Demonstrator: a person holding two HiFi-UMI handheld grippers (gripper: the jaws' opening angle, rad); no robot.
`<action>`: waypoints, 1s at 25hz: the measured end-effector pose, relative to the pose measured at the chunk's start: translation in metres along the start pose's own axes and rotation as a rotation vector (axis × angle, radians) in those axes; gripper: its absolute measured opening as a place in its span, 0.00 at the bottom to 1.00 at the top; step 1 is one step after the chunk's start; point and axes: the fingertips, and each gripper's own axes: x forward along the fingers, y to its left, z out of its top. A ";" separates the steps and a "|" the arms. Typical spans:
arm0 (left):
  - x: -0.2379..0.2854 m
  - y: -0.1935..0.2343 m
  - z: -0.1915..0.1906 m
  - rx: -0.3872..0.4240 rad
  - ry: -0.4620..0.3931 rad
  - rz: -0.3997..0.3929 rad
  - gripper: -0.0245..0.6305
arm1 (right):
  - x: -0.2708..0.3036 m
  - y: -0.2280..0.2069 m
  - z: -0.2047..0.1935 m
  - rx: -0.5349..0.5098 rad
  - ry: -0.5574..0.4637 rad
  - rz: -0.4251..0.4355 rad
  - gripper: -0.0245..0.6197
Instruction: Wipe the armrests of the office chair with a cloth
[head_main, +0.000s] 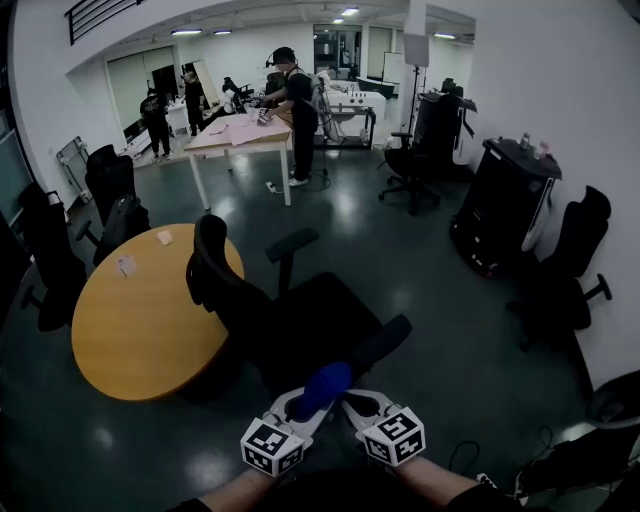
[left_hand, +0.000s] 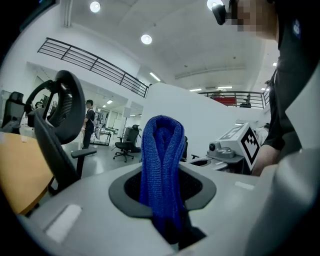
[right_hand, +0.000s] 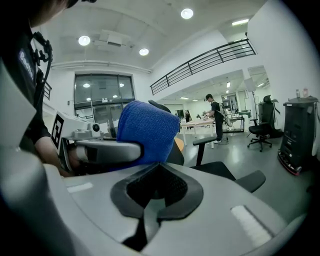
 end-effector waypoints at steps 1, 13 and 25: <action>-0.010 0.002 -0.003 -0.007 0.000 0.000 0.23 | -0.001 0.009 -0.003 -0.001 0.001 -0.005 0.04; -0.052 -0.019 0.013 0.016 -0.035 -0.001 0.23 | -0.026 0.048 0.014 -0.083 -0.095 -0.031 0.04; -0.030 -0.043 0.021 0.030 -0.020 0.006 0.23 | -0.056 0.019 0.021 -0.062 -0.137 -0.031 0.04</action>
